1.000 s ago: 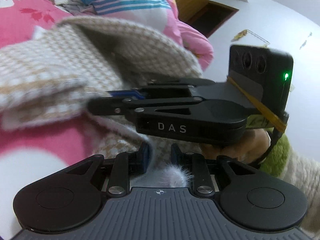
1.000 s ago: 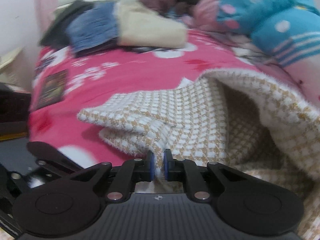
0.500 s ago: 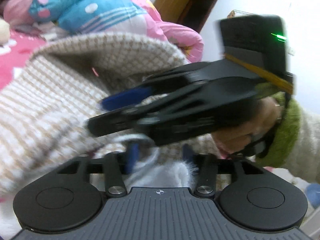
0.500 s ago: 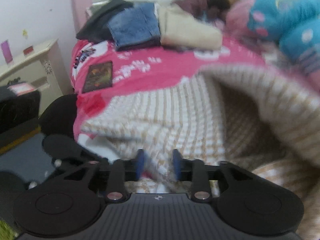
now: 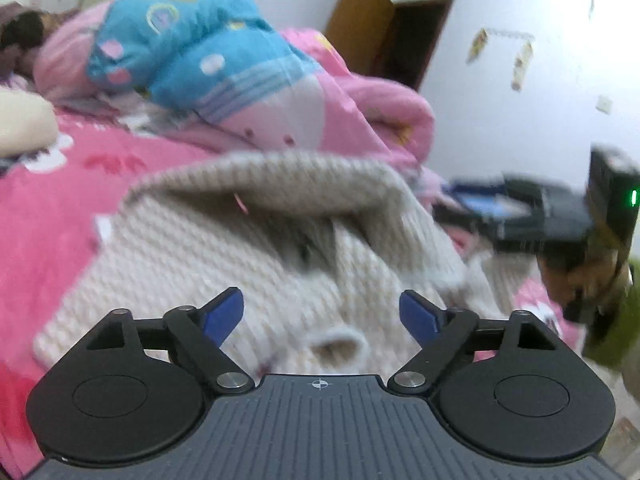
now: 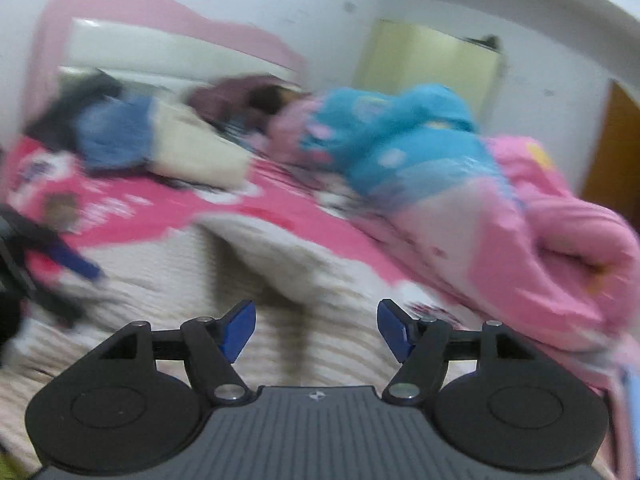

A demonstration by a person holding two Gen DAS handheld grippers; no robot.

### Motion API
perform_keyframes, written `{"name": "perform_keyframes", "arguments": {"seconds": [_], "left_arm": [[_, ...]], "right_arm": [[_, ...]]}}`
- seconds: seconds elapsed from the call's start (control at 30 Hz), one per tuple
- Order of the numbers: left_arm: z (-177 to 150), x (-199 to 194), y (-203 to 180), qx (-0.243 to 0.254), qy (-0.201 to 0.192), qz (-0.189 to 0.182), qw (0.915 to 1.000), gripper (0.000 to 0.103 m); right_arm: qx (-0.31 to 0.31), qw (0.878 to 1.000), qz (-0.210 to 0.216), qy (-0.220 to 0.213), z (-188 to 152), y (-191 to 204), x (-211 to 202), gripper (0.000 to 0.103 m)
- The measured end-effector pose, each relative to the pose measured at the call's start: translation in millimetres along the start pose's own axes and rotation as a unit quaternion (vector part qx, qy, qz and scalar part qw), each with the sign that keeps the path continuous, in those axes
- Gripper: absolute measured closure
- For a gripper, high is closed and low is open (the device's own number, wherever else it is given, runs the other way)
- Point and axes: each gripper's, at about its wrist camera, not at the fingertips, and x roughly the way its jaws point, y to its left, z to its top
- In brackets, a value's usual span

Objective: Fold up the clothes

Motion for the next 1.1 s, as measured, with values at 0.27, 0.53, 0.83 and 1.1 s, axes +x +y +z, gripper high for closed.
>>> {"name": "perform_keyframes", "arguments": {"seconds": [0.27,0.53,0.83,1.1], "left_arm": [[23.2,59.3,3.4,0.043,0.018,0.062,0.997,0.015],[31.9,99.5,24.4,0.047,-0.001,0.116,0.9922,0.018],[34.3,92.4,42.0,0.014,-0.034,0.111,0.9931,0.018],[42.5,82.0,72.8,-0.062,-0.055,0.1,0.9916,0.018]], "right_arm": [[-0.058,0.996,-0.065,0.035,-11.0,13.6,76.3,0.029],[0.002,0.992,-0.12,0.024,12.0,-38.0,107.7,0.089],[-0.024,0.991,-0.131,-0.032,85.0,-62.2,168.7,0.09],[-0.037,0.991,-0.117,-0.054,125.6,-51.9,256.5,0.09]]}}
